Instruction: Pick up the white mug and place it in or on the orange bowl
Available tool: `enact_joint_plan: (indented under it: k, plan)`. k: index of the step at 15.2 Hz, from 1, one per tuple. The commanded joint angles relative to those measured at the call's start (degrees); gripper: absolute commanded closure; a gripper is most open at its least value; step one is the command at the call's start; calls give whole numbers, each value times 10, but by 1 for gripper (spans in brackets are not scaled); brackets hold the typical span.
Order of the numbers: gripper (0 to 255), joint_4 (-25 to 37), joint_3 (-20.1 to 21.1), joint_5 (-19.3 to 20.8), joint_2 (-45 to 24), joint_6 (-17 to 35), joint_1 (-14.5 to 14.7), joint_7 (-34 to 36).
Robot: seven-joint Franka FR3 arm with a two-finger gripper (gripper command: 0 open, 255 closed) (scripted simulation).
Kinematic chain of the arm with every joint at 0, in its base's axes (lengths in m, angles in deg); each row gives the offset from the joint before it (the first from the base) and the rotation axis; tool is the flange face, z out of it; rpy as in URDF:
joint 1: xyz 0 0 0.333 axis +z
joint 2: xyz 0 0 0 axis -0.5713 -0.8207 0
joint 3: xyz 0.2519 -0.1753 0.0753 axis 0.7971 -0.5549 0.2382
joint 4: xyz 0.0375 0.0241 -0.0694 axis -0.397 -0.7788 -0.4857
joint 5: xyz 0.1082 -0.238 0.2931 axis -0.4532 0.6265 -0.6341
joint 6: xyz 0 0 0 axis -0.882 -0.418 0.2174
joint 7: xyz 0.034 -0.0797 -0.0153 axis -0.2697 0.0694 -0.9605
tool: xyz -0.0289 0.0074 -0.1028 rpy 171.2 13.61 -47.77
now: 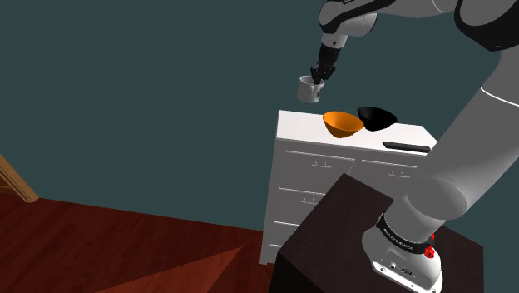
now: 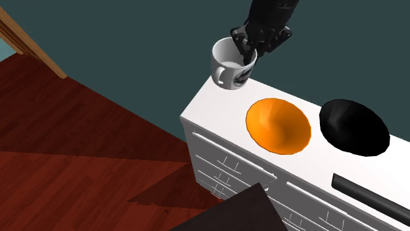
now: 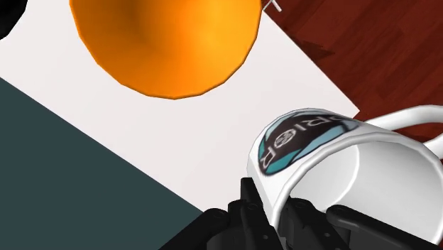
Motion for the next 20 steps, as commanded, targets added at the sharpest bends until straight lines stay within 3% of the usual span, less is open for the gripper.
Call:
enact_joint_plan:
  k: [1, 12, 20]
  plan:
    - [255, -28, -10, 12, 29, 1, -11, -16]
    - [255, -139, -62, 89, 174, -22, -77, -93]
    - [255, -188, -72, 86, 158, 42, -77, -102]
